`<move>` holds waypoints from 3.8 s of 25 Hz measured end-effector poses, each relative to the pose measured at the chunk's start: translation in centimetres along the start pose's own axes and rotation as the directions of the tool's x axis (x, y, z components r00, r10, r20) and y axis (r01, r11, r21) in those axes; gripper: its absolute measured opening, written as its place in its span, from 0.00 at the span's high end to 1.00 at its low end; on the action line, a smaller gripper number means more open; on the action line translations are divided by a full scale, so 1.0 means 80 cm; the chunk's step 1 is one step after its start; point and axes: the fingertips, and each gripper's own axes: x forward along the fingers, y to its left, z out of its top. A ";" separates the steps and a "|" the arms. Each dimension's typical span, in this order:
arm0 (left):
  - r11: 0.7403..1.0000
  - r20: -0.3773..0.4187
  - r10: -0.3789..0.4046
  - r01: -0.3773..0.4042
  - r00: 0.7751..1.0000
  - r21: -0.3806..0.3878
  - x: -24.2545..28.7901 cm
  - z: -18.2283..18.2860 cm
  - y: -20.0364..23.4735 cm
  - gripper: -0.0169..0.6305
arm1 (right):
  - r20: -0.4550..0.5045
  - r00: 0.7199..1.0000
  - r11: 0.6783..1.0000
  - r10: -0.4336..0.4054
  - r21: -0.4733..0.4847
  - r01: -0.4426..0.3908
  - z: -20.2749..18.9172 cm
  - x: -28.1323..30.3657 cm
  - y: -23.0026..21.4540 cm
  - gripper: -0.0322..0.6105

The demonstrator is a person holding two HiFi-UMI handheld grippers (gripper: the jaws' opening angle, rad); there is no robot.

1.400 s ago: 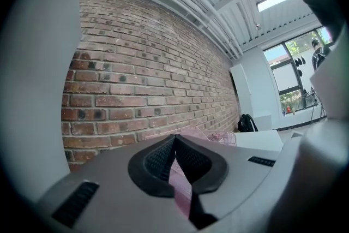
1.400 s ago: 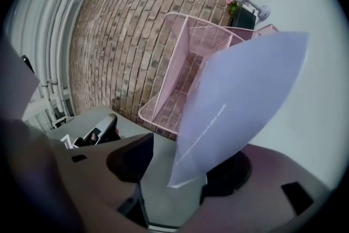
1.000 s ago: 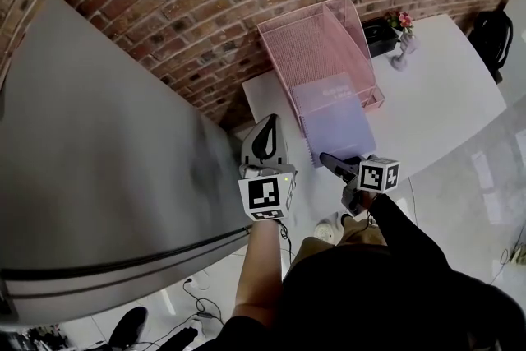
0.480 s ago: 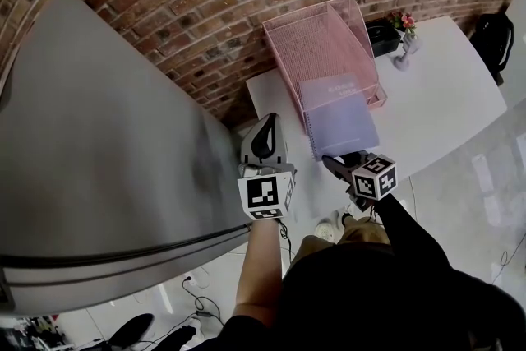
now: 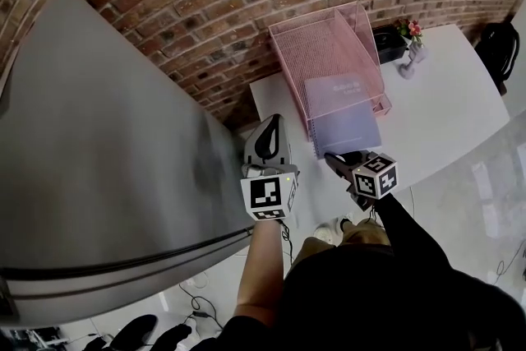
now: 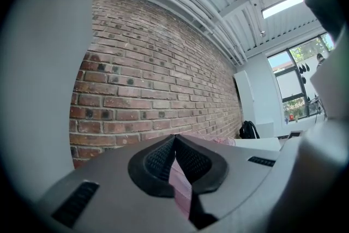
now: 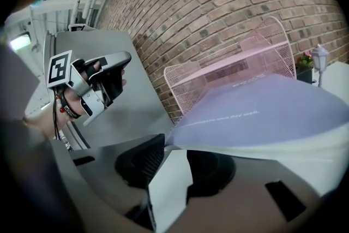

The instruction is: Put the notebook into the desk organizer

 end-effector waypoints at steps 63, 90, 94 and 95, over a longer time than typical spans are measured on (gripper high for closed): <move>0.997 -0.040 -0.019 0.022 0.999 0.078 0.114 0.008 -0.012 0.95 | -0.003 0.995 0.993 -0.104 -0.055 0.103 0.077 0.049 -0.102 0.67; 0.994 -0.033 -0.024 0.028 0.999 0.103 0.074 0.014 -0.035 0.95 | -0.148 0.977 0.986 -0.153 -0.096 0.140 0.025 0.023 -0.088 0.59; 0.994 -0.023 -0.023 0.025 0.999 0.104 0.057 0.022 -0.036 0.95 | -0.109 0.977 0.980 -0.181 -0.101 0.170 0.029 0.013 -0.083 0.59; 0.995 -0.020 -0.021 0.023 1.000 0.100 0.052 0.023 -0.036 0.95 | -0.100 0.976 0.977 -0.194 -0.106 0.183 0.030 0.010 -0.083 0.59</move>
